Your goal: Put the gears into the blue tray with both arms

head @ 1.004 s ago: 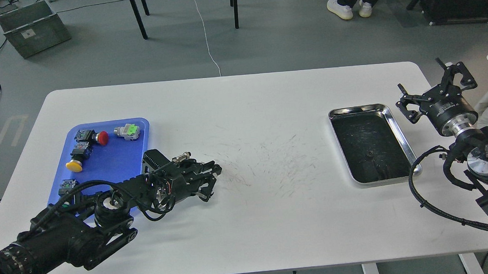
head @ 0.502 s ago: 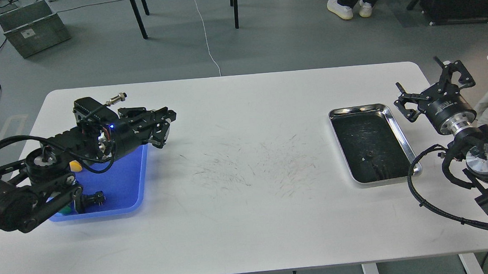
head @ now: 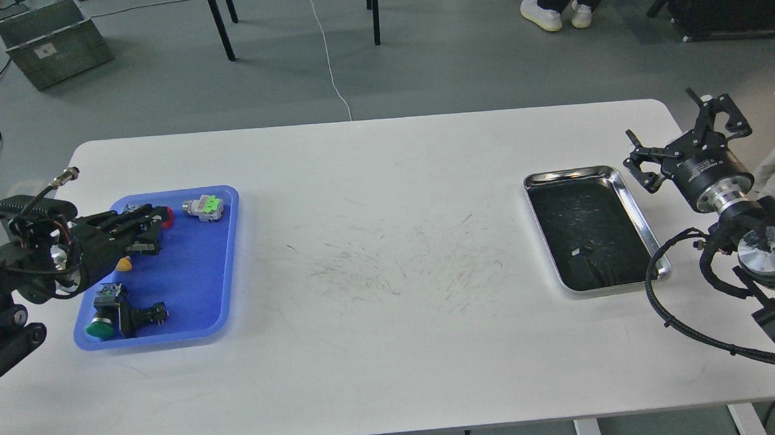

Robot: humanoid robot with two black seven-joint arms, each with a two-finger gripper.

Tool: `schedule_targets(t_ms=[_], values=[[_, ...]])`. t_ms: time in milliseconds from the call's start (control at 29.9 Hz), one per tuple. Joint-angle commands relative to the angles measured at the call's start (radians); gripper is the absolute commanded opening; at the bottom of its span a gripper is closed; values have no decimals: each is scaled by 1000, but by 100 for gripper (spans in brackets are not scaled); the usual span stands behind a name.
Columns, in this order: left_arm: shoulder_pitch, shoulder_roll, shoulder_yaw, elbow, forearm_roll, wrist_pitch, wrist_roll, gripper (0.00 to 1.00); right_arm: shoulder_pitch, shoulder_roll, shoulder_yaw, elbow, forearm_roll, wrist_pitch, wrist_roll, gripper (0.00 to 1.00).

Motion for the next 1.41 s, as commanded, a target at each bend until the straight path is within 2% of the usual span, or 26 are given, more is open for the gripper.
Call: schedule_targets(t_ms=[0, 401, 569, 736, 870, 937, 970, 1070, 1372], values=[[17, -36, -1, 55, -2, 7, 0, 12, 1, 0, 0, -2, 0, 0, 0, 97], [19, -152, 1, 208, -2, 13, -6, 16, 0, 0, 0, -8, -2, 0, 0, 97], [19, -169, 1, 221, -2, 12, 0, 24, 0, -2, 0, -14, -2, 2, 0, 97], [17, -189, 1, 248, -2, 13, -2, 38, 0, -3, 0, -14, -2, 2, 0, 97], [13, -191, -1, 248, -3, 13, -3, 68, 1, -5, 0, -14, -2, 2, 0, 97], [8, -191, -4, 245, -7, 15, -5, 87, 3, -5, 0, -14, -2, 2, 0, 97], [5, -192, -5, 241, -13, 17, -5, 91, 3, -5, 0, -14, -2, 2, 0, 97], [-6, -183, -8, 224, -42, 21, -5, 97, 7, -5, -2, -11, -2, 2, 0, 97], [-208, -48, -13, 40, -180, 15, 6, 98, 41, -11, -2, -4, -10, 2, -9, 97]])
